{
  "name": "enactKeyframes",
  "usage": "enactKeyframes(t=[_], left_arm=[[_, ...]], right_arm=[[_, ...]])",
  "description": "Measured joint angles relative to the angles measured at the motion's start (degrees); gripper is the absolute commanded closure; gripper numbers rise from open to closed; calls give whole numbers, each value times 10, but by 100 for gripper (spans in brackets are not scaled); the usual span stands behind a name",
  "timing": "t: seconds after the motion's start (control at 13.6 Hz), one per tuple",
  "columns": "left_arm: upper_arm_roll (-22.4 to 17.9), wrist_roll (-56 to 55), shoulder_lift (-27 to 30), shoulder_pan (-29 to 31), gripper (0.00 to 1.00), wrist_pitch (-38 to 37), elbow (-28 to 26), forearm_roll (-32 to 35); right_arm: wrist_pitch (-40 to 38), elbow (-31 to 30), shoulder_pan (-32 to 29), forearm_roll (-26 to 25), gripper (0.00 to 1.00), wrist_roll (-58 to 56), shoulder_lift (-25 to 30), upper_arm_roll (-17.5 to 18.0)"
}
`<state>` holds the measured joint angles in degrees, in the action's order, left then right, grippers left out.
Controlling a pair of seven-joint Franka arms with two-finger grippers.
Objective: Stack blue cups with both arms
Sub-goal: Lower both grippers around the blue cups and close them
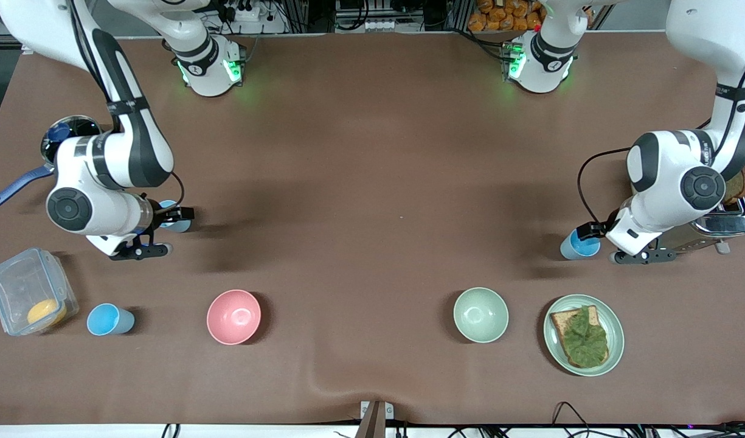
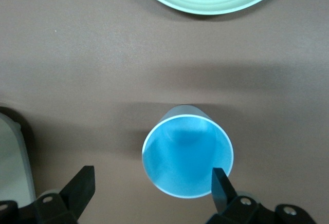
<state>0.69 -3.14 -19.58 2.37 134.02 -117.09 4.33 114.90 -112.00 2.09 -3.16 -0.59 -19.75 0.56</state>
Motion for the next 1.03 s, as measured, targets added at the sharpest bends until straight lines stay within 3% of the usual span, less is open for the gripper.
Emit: enactKeyframes(t=[0.07, 0.22, 0.37, 0.44, 0.59, 0.66, 0.74, 1.03], left_arm=[[0, 0, -6, 1, 0, 7, 0, 0], [0, 0, -18, 3, 11, 20, 0, 0], [0, 0, -28, 3, 28, 32, 0, 0], [0, 0, -30, 3, 43, 34, 0, 0], [0, 0, -33, 3, 87, 34, 0, 0], [0, 0, -34, 3, 100, 34, 0, 0], [0, 0, -34, 3, 100, 34, 0, 0], [1, 0, -35, 3, 100, 34, 2, 0]], right_arm=[[16, -11, -4, 0, 0, -1, -4, 0], [27, -20, -13, -1, 0, -4, -12, 0], [31, -22, -20, -1, 19, -13, -20, 0], [31, -23, -20, -1, 32, -15, -22, 0], [32, -26, -20, -1, 65, -16, -25, 0], [32, -27, -20, -1, 83, -18, -27, 0], [32, -27, -20, -1, 100, -18, -28, 0], [37, -26, -20, -1, 100, -18, -31, 0]])
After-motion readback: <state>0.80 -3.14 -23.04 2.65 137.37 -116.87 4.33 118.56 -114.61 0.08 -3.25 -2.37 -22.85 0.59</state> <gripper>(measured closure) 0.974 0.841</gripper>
